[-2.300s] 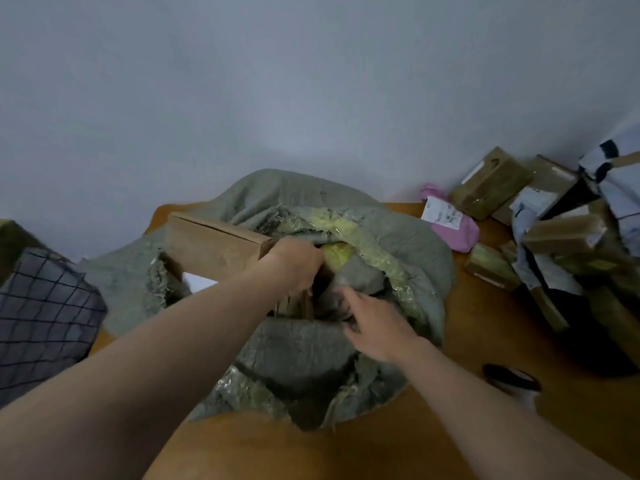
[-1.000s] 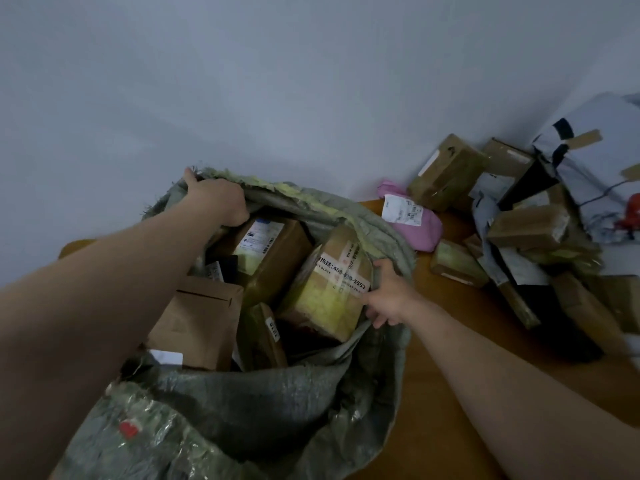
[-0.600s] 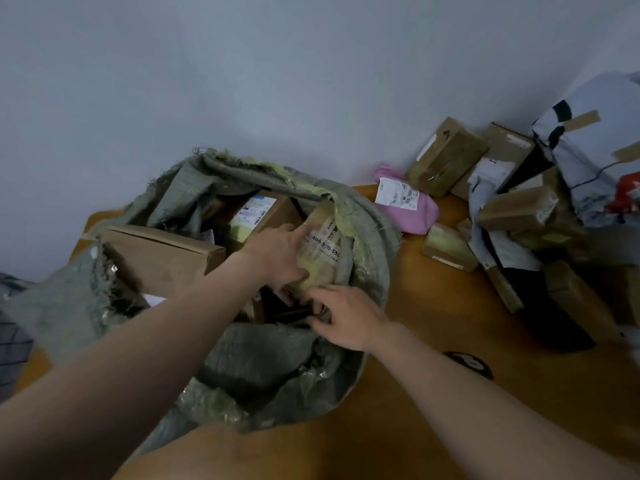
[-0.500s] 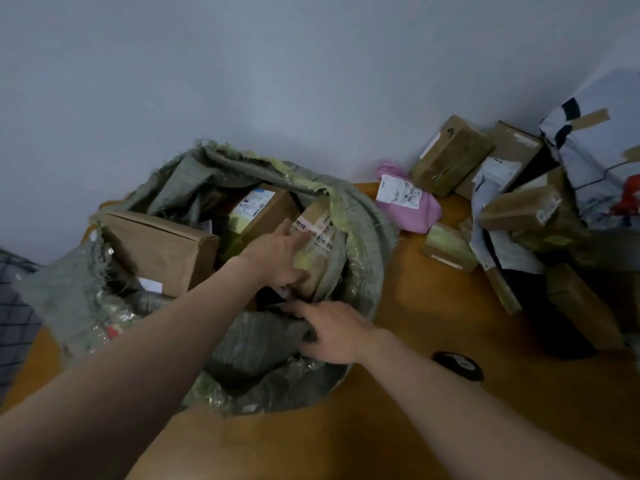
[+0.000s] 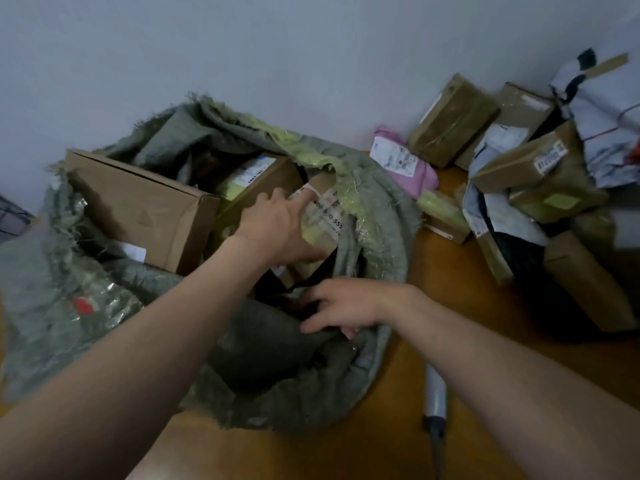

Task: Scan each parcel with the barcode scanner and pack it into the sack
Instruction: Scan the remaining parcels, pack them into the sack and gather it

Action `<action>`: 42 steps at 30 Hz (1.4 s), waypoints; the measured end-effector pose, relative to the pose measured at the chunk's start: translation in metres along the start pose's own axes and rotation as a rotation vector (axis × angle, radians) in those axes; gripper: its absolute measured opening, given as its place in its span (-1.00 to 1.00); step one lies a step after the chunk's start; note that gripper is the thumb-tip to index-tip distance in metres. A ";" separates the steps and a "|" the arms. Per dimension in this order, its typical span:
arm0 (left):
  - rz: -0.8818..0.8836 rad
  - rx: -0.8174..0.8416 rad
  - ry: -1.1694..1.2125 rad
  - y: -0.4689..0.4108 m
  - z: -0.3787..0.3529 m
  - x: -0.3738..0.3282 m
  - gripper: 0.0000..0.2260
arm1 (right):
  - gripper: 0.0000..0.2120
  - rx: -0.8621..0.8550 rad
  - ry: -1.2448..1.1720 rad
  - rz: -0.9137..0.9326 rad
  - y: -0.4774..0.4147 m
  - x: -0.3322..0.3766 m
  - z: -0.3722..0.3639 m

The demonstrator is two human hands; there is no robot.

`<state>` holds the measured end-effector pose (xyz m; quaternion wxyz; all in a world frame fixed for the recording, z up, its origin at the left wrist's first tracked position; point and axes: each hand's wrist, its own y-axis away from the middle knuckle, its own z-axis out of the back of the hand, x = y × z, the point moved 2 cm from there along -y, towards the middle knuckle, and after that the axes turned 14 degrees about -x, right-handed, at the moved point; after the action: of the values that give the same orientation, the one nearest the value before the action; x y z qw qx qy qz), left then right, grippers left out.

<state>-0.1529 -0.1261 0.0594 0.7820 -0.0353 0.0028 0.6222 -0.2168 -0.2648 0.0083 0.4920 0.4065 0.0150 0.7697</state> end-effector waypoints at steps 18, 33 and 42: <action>0.046 -0.325 -0.193 0.126 -0.048 -0.048 -0.11 | -0.44 -1.230 0.337 -0.327 0.156 -0.091 -0.100; 0.221 -0.230 -0.264 0.117 -0.034 -0.031 -0.21 | -0.43 -1.339 -0.484 -0.505 0.140 -0.136 -0.102; -0.063 -0.569 -0.182 0.061 0.001 -0.127 -0.37 | -0.26 -1.583 -1.031 -0.145 0.100 -0.158 -0.051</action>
<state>-0.2409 -0.2361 0.0637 0.7566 -0.1971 -0.2428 0.5742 -0.2947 -0.4185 -0.0798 0.6175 0.2425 -0.7055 0.2494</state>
